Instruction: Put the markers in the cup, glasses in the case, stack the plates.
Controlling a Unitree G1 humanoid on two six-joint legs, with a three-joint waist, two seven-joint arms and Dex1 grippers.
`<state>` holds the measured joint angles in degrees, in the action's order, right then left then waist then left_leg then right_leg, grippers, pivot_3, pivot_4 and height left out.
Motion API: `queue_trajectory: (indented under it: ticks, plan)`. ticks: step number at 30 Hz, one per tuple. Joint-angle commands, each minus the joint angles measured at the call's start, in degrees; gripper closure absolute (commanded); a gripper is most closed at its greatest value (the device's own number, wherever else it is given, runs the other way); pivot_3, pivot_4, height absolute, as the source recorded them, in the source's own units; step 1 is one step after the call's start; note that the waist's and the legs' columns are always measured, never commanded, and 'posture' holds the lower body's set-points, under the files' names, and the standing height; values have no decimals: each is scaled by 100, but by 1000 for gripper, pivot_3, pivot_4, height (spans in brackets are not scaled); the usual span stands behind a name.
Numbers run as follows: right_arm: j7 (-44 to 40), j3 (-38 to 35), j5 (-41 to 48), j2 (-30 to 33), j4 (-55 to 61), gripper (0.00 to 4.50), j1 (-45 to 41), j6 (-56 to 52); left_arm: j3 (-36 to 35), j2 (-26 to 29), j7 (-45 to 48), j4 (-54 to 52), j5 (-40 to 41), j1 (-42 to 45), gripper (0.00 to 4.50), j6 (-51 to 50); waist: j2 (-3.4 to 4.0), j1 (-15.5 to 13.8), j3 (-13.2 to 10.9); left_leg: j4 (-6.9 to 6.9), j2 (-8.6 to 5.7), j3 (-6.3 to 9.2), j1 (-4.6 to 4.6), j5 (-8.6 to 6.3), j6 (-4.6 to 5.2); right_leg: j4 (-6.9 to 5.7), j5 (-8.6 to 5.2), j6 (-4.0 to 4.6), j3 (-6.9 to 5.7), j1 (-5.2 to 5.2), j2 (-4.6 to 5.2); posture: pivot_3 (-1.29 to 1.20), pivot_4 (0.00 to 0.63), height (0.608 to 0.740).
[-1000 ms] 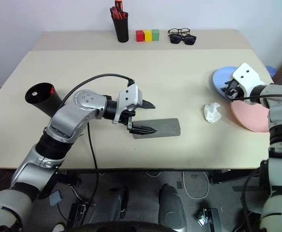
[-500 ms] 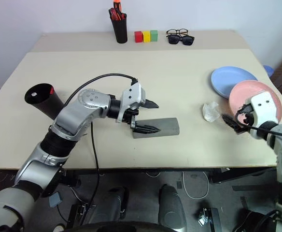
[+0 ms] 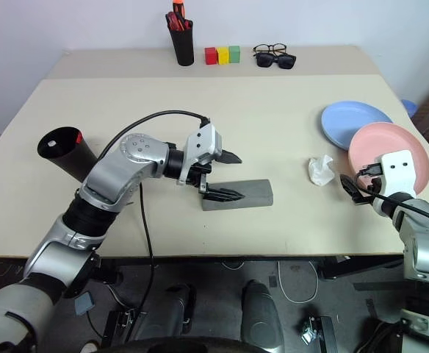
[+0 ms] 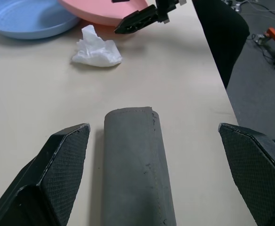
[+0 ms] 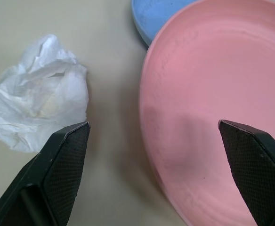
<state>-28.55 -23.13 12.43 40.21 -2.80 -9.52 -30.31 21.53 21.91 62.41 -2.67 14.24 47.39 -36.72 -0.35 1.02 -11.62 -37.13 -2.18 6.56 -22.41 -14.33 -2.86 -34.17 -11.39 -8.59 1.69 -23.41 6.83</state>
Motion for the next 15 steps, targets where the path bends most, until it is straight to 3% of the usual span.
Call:
queue_trajectory:
  ticks: [1,4,11,15]
  plan:
    - [60,-36,-23,50,-306,60,-234,280,-122,57,-37,-225,46,71,0,15,0,-3,0,0,0,0,0,0,0,0,0,0,0,0,0,0,150,740]
    - [89,17,-41,46,-581,902,-353,359,-130,93,-62,-259,71,57,0,-20,0,-5,0,0,0,0,0,0,0,1,0,0,0,0,0,0,150,740]
    - [121,173,-12,-1,-696,4448,-434,406,-151,163,-128,-355,100,22,0,-111,0,3,0,3,0,0,0,0,0,1,0,0,0,0,0,0,150,740]
    - [158,243,-78,23,-759,4448,-457,464,-142,188,-161,-395,105,11,0,-152,-3,0,0,2,0,0,1,0,0,2,0,-1,0,1,0,0,150,740]
